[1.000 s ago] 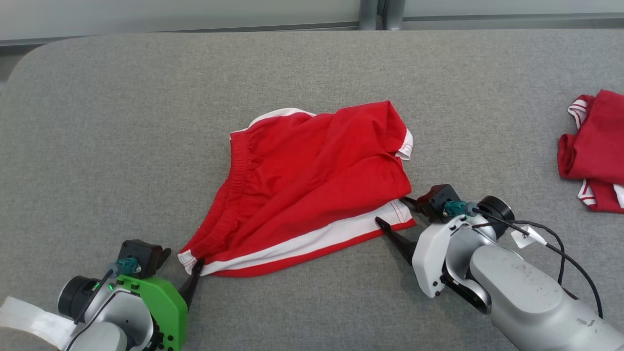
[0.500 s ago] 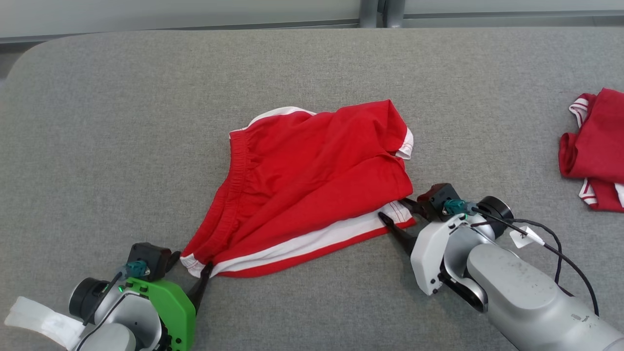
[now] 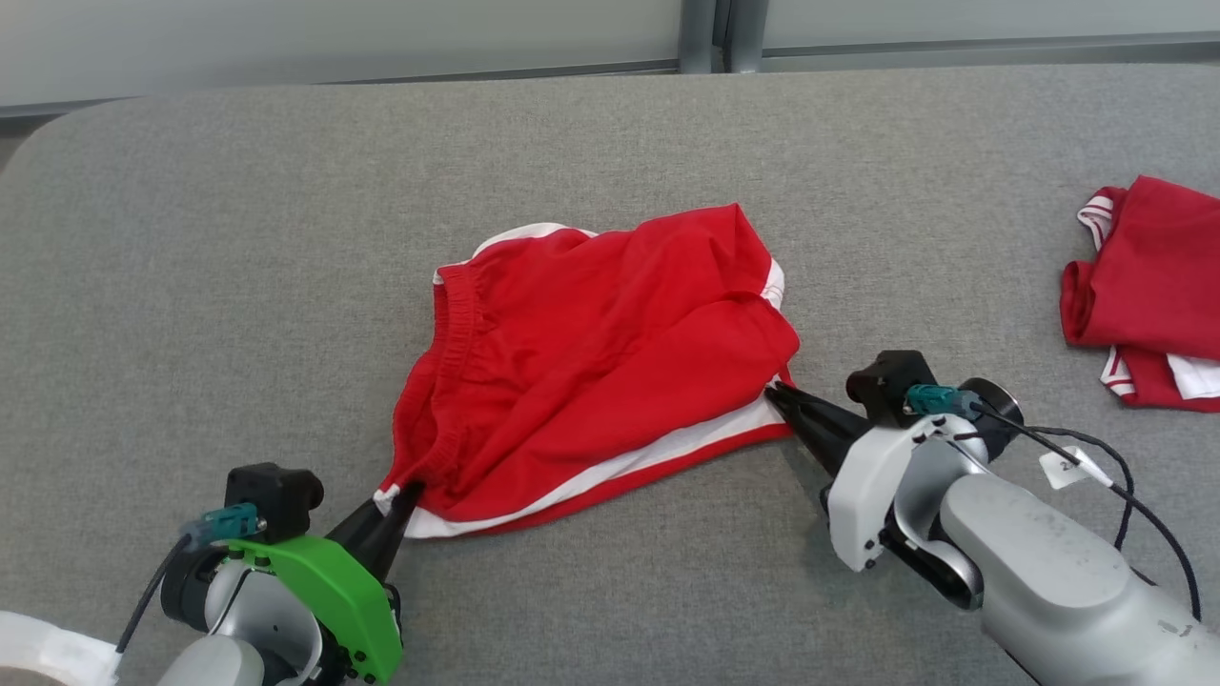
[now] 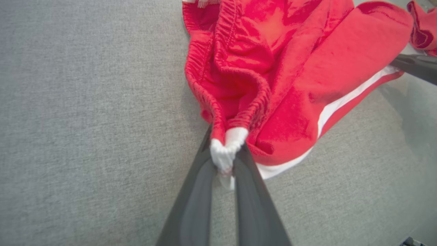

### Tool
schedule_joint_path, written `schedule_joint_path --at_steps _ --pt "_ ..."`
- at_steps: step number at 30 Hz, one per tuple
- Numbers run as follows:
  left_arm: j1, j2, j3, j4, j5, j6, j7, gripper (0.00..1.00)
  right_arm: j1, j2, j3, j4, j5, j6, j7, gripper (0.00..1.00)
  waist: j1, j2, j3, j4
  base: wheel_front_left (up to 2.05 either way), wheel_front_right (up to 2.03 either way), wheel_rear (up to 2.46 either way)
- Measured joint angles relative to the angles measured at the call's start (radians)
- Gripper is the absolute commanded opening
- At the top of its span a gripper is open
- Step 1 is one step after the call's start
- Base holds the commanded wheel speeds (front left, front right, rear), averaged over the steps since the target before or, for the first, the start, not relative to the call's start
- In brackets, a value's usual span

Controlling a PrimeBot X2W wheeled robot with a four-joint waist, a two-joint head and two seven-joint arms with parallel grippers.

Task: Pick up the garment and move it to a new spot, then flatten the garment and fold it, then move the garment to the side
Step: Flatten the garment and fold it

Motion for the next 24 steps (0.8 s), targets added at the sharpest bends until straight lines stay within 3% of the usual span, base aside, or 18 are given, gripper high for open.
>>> schedule_joint_path --at_steps 7,16,20,24 --pt "0.093 -0.004 0.076 -0.233 -0.141 0.036 0.037 0.0 0.091 -0.109 -0.127 -0.213 0.07 0.0 0.007 0.0 0.0 0.0 -0.023 -0.026 0.0 0.0 0.0" --pt "0.195 0.002 0.165 -0.597 -0.293 0.116 0.091 0.0 0.265 -0.254 -0.456 -0.68 0.217 0.0 0.109 0.0 0.0 0.0 -0.058 -0.068 0.0 0.0 0.0" --pt "0.214 0.0 0.184 -0.719 -0.332 0.15 0.113 0.0 0.33 -0.269 -0.572 -0.838 0.262 0.0 0.179 0.0 0.0 0.0001 -0.072 -0.084 0.0 0.0 0.0" --pt "0.2 0.008 0.221 -0.876 -0.38 0.225 0.181 0.0 0.391 -0.259 -0.758 -1.062 0.37 0.0 0.307 0.0 0.0 0.0 -0.082 -0.113 0.0 0.0 0.0"
